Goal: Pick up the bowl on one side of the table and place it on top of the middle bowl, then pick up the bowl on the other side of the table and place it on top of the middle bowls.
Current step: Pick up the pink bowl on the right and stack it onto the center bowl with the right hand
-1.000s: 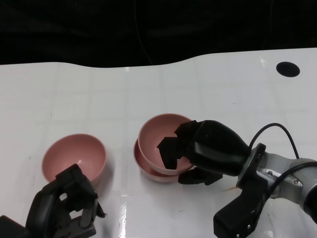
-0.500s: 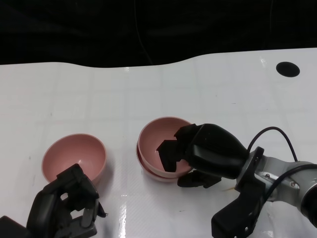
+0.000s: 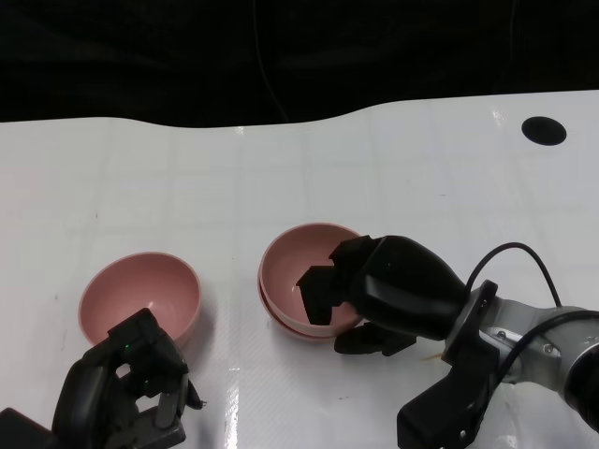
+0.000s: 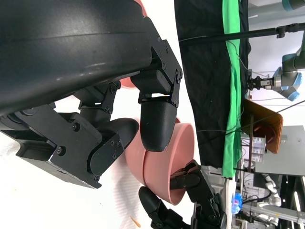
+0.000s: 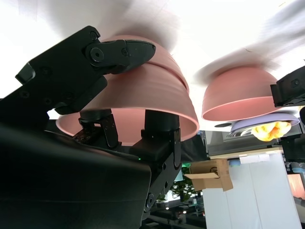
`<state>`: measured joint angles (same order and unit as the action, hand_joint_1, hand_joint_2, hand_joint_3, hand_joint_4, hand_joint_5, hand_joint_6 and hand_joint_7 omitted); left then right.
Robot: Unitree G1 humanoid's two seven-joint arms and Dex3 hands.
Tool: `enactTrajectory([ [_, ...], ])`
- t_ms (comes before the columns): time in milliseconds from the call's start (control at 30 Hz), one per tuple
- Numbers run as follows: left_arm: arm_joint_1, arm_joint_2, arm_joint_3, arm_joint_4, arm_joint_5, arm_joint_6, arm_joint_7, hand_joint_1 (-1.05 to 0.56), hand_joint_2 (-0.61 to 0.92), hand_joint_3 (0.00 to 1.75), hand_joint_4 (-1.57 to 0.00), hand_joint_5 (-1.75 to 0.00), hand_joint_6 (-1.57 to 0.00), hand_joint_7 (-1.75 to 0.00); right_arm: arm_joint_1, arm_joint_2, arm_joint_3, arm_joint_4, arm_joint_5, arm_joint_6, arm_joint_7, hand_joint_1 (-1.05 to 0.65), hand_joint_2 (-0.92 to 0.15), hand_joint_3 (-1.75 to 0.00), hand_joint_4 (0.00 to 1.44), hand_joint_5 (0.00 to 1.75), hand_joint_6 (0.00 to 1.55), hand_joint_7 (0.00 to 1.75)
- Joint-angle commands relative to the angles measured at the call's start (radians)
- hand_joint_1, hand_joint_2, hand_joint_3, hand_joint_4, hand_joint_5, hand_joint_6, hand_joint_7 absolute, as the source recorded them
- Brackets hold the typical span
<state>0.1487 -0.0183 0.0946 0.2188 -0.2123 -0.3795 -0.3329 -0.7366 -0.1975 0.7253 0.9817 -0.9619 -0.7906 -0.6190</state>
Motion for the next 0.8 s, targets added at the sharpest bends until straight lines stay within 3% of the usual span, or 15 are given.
enactTrajectory([
  [33,0.004,0.006,0.001,-0.012,-0.007,0.01,0.01,-0.02,0.58,1.21,-0.75,-1.75,-0.71,-1.63,-0.021,-0.016,0.004,-0.001,-0.005,0.01,0.005,-0.37,-0.9,-0.34,0.89,1.48,1.01,0.55],
  [67,0.005,0.007,0.001,-0.013,-0.009,0.012,0.008,-0.02,0.59,1.21,-0.75,-1.75,-0.7,-1.62,-0.02,-0.02,0.004,-0.006,-0.007,0.016,0.007,-0.51,-0.91,-0.35,0.91,1.06,0.97,0.3],
  [167,0.004,0.01,0.001,-0.01,-0.007,0.007,0.005,-0.02,0.59,1.21,-0.74,-1.75,-0.7,-1.62,-0.017,-0.027,0.004,-0.016,-0.007,0.029,0.018,-0.67,-0.92,-0.41,0.98,0.32,0.89,0.04],
  [200,0.004,0.011,0.002,-0.009,-0.008,0.007,0.003,-0.02,0.59,1.2,-0.74,-1.75,-0.7,-1.62,-0.016,-0.03,0.004,-0.021,-0.006,0.032,0.029,-0.69,-0.92,-0.42,0.99,0.24,0.87,0.02],
  [267,0.002,0.012,0.003,-0.006,-0.011,0.002,-0.001,-0.02,0.59,1.2,-0.73,-1.75,-0.7,-1.62,-0.013,-0.034,0.001,-0.032,0.002,0.041,0.061,-0.76,-0.92,-0.43,0.83,0.07,0.73,0.0],
  [467,-0.002,0.014,0.004,0.003,-0.018,-0.001,-0.011,-0.03,0.59,1.2,-0.73,-1.75,-0.7,-1.61,0.005,-0.046,-0.013,-0.068,0.027,0.081,0.183,-0.91,-0.92,-0.49,0.34,0.0,0.36,0.0],
  [667,0.0,0.013,0.004,0.001,-0.017,0.004,-0.005,-0.04,0.6,1.18,-0.74,-1.75,-0.71,-1.58,0.022,-0.059,-0.011,-0.103,0.02,0.12,0.227,-0.96,-0.92,-0.53,0.07,0.0,0.19,0.0],
  [800,0.0,0.017,0.006,0.002,-0.013,0.003,-0.005,-0.03,0.6,1.19,-0.74,-1.75,-0.71,-1.59,0.038,-0.068,-0.012,-0.128,0.016,0.148,0.236,-0.97,-0.92,-0.54,0.01,0.0,0.11,0.0],
])
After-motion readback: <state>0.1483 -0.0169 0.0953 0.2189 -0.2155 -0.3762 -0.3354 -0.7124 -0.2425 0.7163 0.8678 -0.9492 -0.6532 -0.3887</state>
